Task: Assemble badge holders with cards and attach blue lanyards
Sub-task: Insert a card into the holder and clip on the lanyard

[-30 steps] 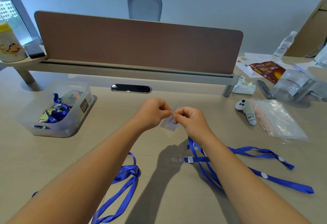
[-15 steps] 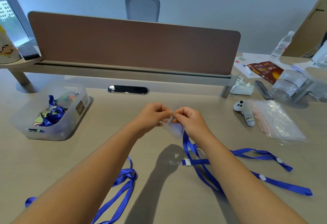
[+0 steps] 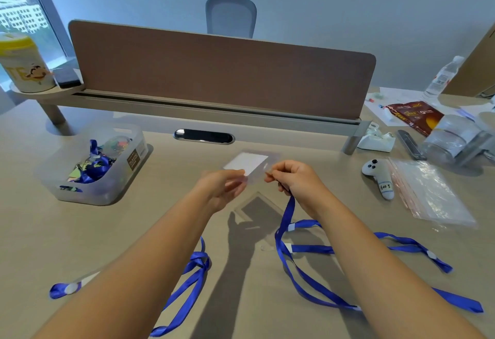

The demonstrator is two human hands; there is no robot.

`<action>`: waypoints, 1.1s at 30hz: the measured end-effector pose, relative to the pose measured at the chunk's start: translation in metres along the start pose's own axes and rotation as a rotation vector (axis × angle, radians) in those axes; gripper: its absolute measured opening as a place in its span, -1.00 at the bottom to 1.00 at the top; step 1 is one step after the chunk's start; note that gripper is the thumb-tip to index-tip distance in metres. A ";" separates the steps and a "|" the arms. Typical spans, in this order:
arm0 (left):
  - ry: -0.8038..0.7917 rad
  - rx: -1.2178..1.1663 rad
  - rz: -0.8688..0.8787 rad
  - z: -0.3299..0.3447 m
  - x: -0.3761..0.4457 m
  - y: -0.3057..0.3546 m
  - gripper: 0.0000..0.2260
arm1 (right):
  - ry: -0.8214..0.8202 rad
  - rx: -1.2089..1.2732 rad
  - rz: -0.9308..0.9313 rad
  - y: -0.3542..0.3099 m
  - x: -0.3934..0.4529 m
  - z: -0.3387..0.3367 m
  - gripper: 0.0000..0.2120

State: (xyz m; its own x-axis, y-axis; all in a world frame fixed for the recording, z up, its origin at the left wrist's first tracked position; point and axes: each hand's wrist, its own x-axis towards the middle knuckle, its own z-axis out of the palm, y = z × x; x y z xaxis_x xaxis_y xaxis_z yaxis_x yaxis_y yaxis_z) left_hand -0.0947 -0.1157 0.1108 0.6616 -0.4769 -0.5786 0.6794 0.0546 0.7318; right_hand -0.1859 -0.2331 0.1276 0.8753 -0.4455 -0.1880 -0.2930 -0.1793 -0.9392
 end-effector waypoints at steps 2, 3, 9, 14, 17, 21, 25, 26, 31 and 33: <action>0.046 -0.057 0.086 0.005 0.000 0.005 -0.94 | 0.020 -0.035 0.033 0.003 -0.001 -0.003 -0.86; 0.065 -0.027 0.142 0.008 0.000 0.007 -0.81 | 0.033 -0.039 0.047 0.004 -0.001 -0.005 -0.87; 0.107 0.403 0.514 0.026 0.000 0.006 -0.15 | 0.082 -0.042 0.068 0.006 -0.002 -0.014 -0.80; 0.115 0.399 0.621 0.025 0.006 0.009 -0.22 | 0.121 -0.068 0.075 0.008 0.009 -0.009 -0.71; 0.156 0.402 0.667 0.021 0.014 0.016 -0.45 | 0.252 -0.071 0.058 0.010 0.020 0.002 -0.81; 0.149 0.363 0.696 0.017 0.028 0.026 -0.58 | 0.036 0.148 0.255 0.007 0.033 0.028 -0.66; 0.092 0.335 0.713 0.013 0.043 0.041 -0.58 | -0.130 0.393 0.284 0.015 0.053 0.054 -0.38; 0.087 0.330 0.713 0.011 0.046 0.045 -0.57 | -0.103 0.481 0.272 0.015 0.059 0.057 -0.32; 0.156 0.352 0.677 -0.005 0.067 0.065 -0.51 | 0.203 0.664 0.199 0.009 0.091 0.055 -0.34; 0.179 0.312 0.643 -0.008 0.076 0.070 -0.49 | 0.305 0.737 0.165 0.003 0.097 0.043 -0.36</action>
State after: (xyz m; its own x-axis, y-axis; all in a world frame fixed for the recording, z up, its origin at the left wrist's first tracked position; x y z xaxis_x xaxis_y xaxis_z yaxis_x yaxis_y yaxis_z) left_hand 0.0059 -0.1416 0.1151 0.9587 -0.2827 -0.0311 0.0355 0.0105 0.9993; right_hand -0.0851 -0.2393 0.0937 0.6684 -0.6541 -0.3541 0.0122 0.4857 -0.8740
